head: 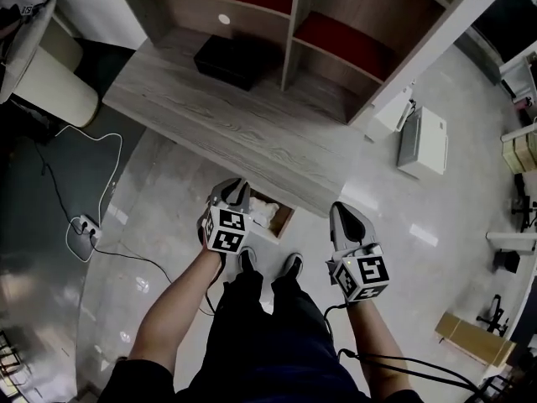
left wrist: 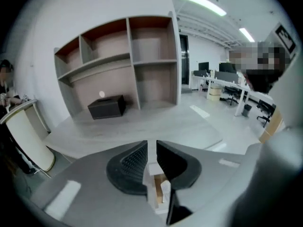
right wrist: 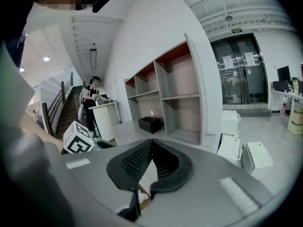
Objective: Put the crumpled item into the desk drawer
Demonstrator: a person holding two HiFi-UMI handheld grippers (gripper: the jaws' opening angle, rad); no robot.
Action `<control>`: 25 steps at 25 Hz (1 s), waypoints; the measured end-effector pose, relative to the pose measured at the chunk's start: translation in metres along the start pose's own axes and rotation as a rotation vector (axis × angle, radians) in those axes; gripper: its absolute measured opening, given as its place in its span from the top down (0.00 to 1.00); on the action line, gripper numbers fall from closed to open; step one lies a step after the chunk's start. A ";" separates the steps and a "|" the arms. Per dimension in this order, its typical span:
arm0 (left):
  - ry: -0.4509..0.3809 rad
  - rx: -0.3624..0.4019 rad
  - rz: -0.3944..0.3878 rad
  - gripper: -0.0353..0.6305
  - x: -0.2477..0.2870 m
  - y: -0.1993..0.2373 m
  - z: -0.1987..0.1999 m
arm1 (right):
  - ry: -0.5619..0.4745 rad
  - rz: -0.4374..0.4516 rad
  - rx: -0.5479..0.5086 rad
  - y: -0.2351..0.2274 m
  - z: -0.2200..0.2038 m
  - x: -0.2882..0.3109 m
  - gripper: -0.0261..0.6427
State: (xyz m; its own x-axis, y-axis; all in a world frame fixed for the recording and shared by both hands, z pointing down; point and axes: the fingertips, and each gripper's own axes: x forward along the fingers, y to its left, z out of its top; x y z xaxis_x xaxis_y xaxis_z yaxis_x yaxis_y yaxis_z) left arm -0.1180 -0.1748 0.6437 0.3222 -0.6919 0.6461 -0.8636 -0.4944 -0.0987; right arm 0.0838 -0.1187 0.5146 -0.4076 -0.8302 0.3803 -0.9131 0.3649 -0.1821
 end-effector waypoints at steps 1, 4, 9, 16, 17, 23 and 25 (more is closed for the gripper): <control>-0.042 -0.022 0.006 0.86 -0.009 0.002 0.017 | -0.019 0.002 -0.001 -0.001 0.010 0.001 0.95; -0.157 -0.052 0.023 0.86 -0.034 0.007 0.067 | -0.081 -0.004 -0.009 -0.006 0.040 0.002 0.95; -0.305 -0.056 0.067 0.86 -0.079 0.018 0.136 | -0.172 -0.017 -0.038 -0.016 0.084 -0.002 0.95; -0.471 -0.106 0.104 0.87 -0.135 0.035 0.205 | -0.283 -0.039 -0.079 -0.027 0.144 -0.011 0.95; -0.492 -0.112 0.107 0.87 -0.143 0.035 0.213 | -0.301 -0.034 -0.083 -0.027 0.151 -0.013 0.95; -0.585 -0.208 0.100 0.88 -0.183 0.032 0.240 | -0.381 -0.008 -0.109 -0.012 0.183 -0.034 0.95; -0.607 -0.217 0.103 0.88 -0.189 0.033 0.246 | -0.400 0.001 -0.122 -0.008 0.191 -0.038 0.95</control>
State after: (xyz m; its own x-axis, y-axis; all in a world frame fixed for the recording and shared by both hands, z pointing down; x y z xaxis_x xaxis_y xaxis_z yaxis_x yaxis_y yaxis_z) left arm -0.1121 -0.1891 0.3322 0.3408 -0.9355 0.0931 -0.9398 -0.3365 0.0588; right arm 0.1089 -0.1701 0.3284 -0.3931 -0.9195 -0.0067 -0.9174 0.3927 -0.0640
